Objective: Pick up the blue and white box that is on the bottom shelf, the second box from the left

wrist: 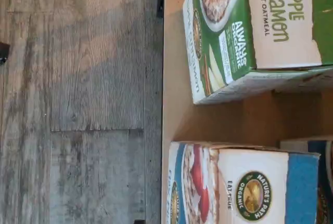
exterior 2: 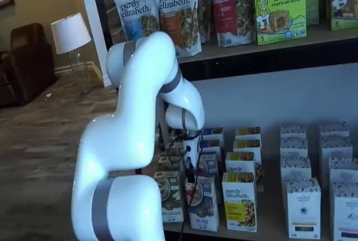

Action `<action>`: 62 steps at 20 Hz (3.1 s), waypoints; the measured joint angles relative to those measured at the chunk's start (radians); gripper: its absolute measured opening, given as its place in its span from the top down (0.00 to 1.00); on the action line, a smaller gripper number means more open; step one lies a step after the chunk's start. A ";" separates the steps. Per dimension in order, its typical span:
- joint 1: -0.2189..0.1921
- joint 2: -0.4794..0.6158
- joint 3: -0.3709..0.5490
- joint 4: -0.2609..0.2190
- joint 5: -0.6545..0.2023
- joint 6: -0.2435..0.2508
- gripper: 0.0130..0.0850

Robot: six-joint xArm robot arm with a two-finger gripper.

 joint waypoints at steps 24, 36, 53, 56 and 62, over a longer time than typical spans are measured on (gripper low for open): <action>-0.014 0.208 -0.288 -0.130 0.136 0.101 0.00; -0.002 0.300 -0.381 -0.202 0.171 0.171 0.00; -0.005 0.315 -0.359 -0.247 0.153 0.205 0.00; -0.005 0.315 -0.356 -0.240 0.152 0.200 0.11; 0.000 0.320 -0.354 -0.243 0.142 0.207 0.28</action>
